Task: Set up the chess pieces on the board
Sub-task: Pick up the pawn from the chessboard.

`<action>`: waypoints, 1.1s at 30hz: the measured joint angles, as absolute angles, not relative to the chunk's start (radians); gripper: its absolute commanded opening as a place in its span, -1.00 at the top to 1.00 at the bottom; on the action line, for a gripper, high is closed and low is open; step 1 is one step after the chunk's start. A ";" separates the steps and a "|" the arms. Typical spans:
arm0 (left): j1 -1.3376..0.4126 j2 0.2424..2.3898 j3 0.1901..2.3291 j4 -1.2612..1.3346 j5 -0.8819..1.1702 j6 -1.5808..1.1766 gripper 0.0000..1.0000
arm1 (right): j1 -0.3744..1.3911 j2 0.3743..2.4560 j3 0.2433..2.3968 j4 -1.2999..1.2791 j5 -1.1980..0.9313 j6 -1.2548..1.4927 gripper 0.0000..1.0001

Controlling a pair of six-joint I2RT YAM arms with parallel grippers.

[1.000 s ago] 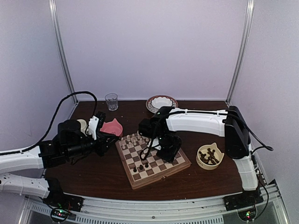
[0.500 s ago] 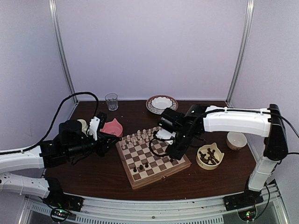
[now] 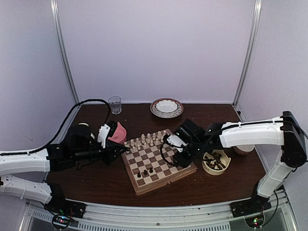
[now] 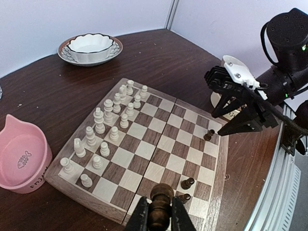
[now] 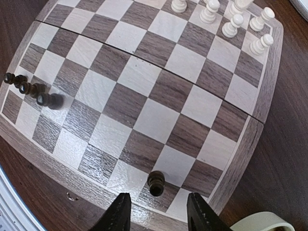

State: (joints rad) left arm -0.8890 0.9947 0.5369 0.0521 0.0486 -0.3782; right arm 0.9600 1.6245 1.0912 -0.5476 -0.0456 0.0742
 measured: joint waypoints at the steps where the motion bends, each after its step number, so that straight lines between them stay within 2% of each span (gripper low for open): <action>1: -0.889 0.999 0.538 0.052 0.052 -0.376 1.00 | 0.958 1.630 1.092 -0.536 -0.054 0.080 0.21; 10: -0.889 1.001 0.545 0.051 0.075 -0.372 1.00 | 0.958 1.707 1.099 -0.515 -0.070 0.083 0.36; 15: -0.889 1.001 0.547 0.051 0.083 -0.372 1.00 | 0.958 1.707 1.102 -0.512 -0.069 0.084 0.55; 20: -0.889 1.001 0.547 0.051 0.087 -0.372 1.00 | 0.958 1.707 1.103 -0.513 -0.063 0.084 0.52; 23: -0.889 1.001 0.547 0.051 0.087 -0.372 1.00 | 0.958 1.708 1.106 -0.515 -0.061 0.083 0.37; 33: -0.889 1.001 0.547 0.051 0.088 -0.372 1.00 | 0.958 1.708 1.108 -0.532 -0.043 0.082 0.37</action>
